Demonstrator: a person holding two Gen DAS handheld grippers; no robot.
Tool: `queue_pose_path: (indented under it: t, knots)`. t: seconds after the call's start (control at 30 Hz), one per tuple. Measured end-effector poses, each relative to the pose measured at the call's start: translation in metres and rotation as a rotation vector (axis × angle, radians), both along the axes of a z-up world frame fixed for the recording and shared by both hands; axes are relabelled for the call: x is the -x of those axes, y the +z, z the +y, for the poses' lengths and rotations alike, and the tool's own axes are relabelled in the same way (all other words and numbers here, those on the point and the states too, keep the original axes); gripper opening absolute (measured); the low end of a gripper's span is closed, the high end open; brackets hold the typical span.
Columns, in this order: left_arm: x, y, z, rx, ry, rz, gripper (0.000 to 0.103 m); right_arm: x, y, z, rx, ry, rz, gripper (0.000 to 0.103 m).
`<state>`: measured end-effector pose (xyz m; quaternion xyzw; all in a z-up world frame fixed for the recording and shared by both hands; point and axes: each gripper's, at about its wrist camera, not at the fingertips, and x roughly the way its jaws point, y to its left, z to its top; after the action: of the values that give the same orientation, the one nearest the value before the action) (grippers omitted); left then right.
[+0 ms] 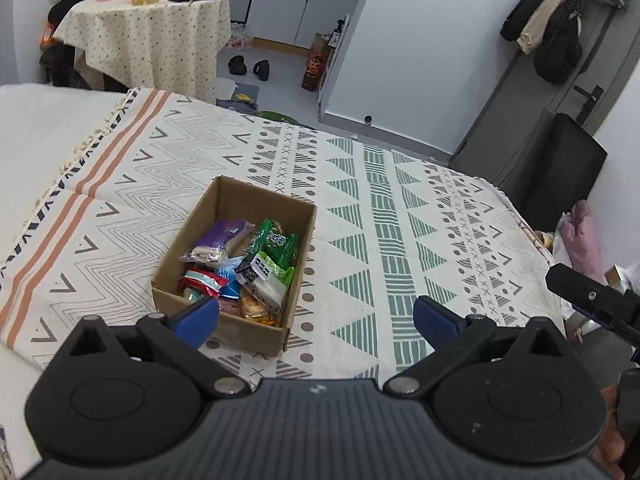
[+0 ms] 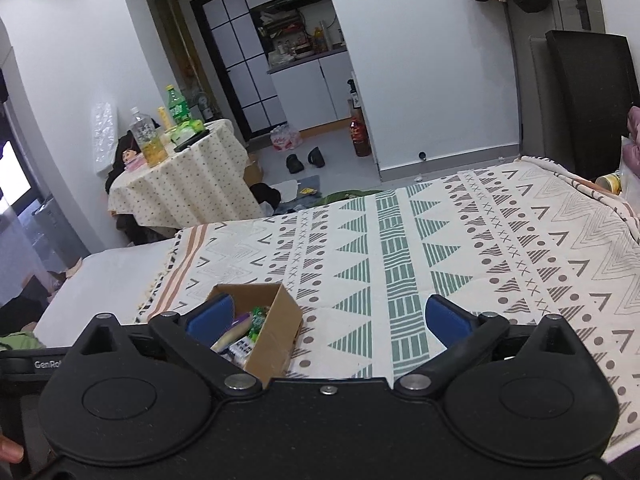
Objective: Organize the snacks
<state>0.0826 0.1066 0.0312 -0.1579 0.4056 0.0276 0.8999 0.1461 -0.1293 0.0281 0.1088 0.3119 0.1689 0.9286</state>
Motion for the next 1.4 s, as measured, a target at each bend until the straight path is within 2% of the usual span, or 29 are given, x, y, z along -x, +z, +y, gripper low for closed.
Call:
queue_pose_path:
  t: [0.37,0.57,0.83,1.4]
  knots:
    - [0.034,0.021,-0.01,-0.043,-0.023,-0.013,0.103,0.036,0.011,-0.022,-0.037,0.002,-0.006,0.103]
    - [0.055,0.035,-0.008,-0.068,-0.042,-0.039,0.103,0.054,0.016,-0.031,-0.05,0.043,0.009,0.103]
    - [0.082,0.045,-0.01,-0.147,-0.063,-0.06,0.103,0.085,0.027,-0.033,-0.027,0.076,-0.015,0.103]
    - [0.125,0.047,-0.01,-0.183,-0.076,-0.1,0.103,0.132,0.04,-0.015,0.063,0.106,-0.085,0.103]
